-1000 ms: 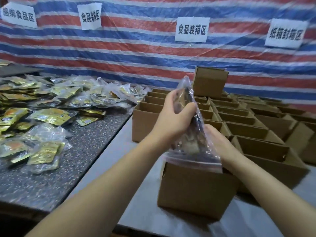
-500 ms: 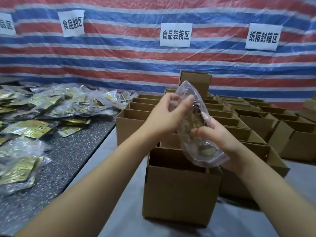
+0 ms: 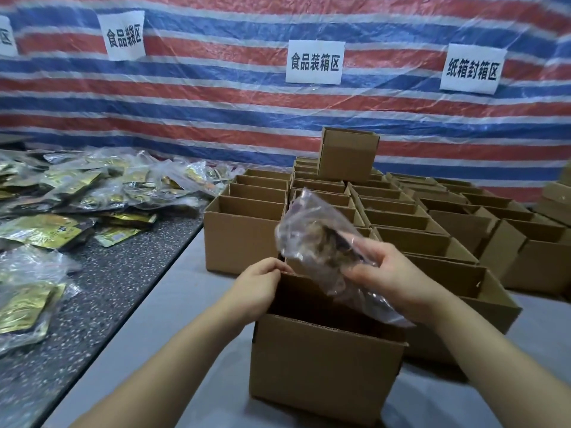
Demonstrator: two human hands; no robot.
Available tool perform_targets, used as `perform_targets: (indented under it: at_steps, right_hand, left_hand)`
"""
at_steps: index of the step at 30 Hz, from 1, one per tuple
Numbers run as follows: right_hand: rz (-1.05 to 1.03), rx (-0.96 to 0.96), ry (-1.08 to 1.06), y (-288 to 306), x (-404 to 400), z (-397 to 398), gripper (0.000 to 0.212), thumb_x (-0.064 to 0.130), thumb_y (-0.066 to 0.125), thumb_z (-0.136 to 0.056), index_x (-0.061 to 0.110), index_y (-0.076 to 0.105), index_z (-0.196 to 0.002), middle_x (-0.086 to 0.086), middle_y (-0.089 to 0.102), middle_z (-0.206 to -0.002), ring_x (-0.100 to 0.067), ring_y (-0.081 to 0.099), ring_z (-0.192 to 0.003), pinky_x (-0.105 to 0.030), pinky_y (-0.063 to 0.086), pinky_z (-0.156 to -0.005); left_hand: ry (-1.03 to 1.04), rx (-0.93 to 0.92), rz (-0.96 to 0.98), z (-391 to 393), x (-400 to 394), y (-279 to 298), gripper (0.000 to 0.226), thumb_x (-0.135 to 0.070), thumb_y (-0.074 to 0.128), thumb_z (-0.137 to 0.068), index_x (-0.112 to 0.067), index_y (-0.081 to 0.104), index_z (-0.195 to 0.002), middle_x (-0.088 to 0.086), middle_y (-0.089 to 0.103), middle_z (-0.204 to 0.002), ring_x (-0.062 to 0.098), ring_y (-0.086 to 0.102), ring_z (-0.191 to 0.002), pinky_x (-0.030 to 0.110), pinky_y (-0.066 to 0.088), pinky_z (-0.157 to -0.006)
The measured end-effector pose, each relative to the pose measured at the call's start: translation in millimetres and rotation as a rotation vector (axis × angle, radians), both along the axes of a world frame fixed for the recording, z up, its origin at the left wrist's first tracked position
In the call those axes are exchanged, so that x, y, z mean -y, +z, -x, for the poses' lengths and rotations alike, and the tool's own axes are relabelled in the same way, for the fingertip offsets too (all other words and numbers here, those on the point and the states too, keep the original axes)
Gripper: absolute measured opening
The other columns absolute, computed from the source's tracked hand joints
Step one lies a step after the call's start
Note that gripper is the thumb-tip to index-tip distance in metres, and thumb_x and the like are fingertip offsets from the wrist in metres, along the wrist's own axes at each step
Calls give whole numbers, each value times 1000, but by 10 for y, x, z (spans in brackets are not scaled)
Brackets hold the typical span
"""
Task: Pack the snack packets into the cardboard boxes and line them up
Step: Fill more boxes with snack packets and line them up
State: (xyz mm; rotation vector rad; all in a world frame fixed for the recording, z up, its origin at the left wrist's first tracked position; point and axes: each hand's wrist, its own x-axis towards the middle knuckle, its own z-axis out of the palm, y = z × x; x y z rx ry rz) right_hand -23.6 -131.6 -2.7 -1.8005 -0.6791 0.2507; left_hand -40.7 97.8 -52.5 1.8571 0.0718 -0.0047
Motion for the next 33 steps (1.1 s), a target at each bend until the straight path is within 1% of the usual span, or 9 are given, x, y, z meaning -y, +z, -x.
perform_targets:
  at_steps: [4,9,14,19,21,24,26,29,33]
  right_hand:
    - [281,50,127,93,1,4,40,24,67,-95,34,64,-133,2,71,-120,-20,68,-111,-35,57,-93]
    - [769,-3,223,101,-129,-4,13,32,62,-93,31,74,-99,2,69,-83,-4,61,-68,-16,48,-61]
    - [1018,-19,266,-46,-417,-151,21,34,58,-101,27,69,-117,-2,72,-104,-19,68,-95,-33,55,-85]
    - [1118,128,269,-507,-586,-165,43,45,55,-100,34,51,-142,3,53,-143,-22,45,-138,-39,29,-116]
    - [1084,-95,279,-434,-607,-150,47,38,56,-101,31,47,-147,2,51,-148,-21,45,-138,-40,30,-118]
    - [1053,-220,257,-48,-532,-131,63,41,63,-97,34,36,-154,5,50,-146,-10,59,-121,-29,49,-98]
    - [925,-182,223,102,-422,-85,49,47,65,-94,42,52,-141,16,58,-131,0,63,-102,-19,50,-83]
    - [992,-114,220,73,-410,-89,16,40,61,-99,38,71,-111,18,68,-109,-3,63,-101,-19,48,-83]
    - [1256,-290,411,-269,-590,-132,36,16,48,-106,-4,56,-134,-23,62,-130,-10,57,-85,-19,47,-84]
  left_hand:
    - [25,22,141,45,-1,6,20,-18,50,-101,-16,70,-99,0,72,-96,15,66,-92,24,49,-73]
    - [68,-16,181,72,61,36,20,-4,48,-96,-14,65,-98,8,67,-98,22,68,-86,20,53,-53]
    - [81,-8,79,70,96,34,29,-13,37,-103,-21,64,-95,5,62,-99,17,62,-86,17,48,-50]
    - [83,19,5,71,93,16,31,-19,32,-107,-22,61,-95,3,55,-99,17,54,-88,16,44,-48]
    - [88,34,-23,74,74,14,32,-19,31,-107,-22,61,-95,2,56,-99,15,53,-88,18,43,-54]
    - [88,32,-25,62,49,15,31,-20,32,-107,-21,61,-96,3,58,-99,17,55,-91,22,48,-59]
    - [89,30,-23,57,70,15,30,-20,33,-106,-21,61,-95,3,58,-98,17,57,-91,20,50,-56]
    - [97,35,-59,31,100,7,31,-20,31,-107,-22,60,-95,4,60,-98,17,58,-90,21,49,-57]
    - [72,31,-79,4,103,-11,33,-20,31,-107,-24,60,-94,1,58,-97,17,56,-91,24,45,-59]
